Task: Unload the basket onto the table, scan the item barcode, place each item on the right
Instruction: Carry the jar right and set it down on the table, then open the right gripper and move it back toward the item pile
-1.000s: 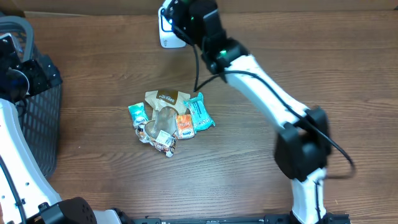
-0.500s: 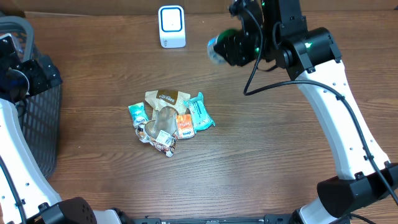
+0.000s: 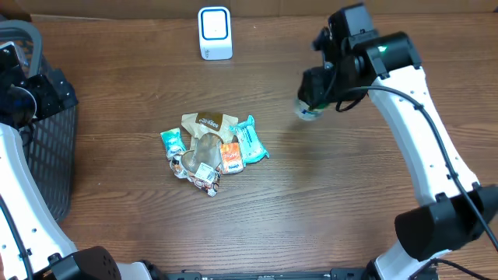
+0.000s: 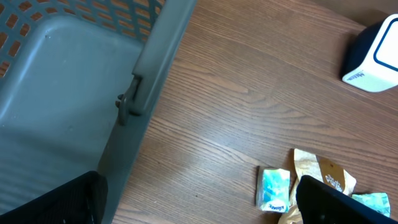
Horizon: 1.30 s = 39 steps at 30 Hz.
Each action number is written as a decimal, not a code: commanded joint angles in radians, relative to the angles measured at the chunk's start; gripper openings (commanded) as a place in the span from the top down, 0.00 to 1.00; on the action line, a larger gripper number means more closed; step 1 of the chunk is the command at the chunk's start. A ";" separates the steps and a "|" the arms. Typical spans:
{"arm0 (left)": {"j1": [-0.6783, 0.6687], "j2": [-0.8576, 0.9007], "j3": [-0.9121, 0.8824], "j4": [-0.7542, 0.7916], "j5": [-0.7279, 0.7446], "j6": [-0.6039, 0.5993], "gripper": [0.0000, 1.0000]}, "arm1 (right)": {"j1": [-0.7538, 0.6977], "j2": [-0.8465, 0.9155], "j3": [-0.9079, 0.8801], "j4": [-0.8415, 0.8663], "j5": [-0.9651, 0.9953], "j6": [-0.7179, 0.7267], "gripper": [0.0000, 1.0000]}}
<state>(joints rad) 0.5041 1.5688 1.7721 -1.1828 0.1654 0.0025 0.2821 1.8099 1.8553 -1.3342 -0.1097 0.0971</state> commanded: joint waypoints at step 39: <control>0.000 -0.005 0.020 0.001 0.011 -0.009 0.01 | -0.231 0.006 -0.140 0.067 0.135 0.153 0.25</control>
<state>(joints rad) 0.5041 1.5688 1.7721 -1.1824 0.1654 0.0025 0.0166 1.8259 1.6531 -1.2404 0.0620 0.2897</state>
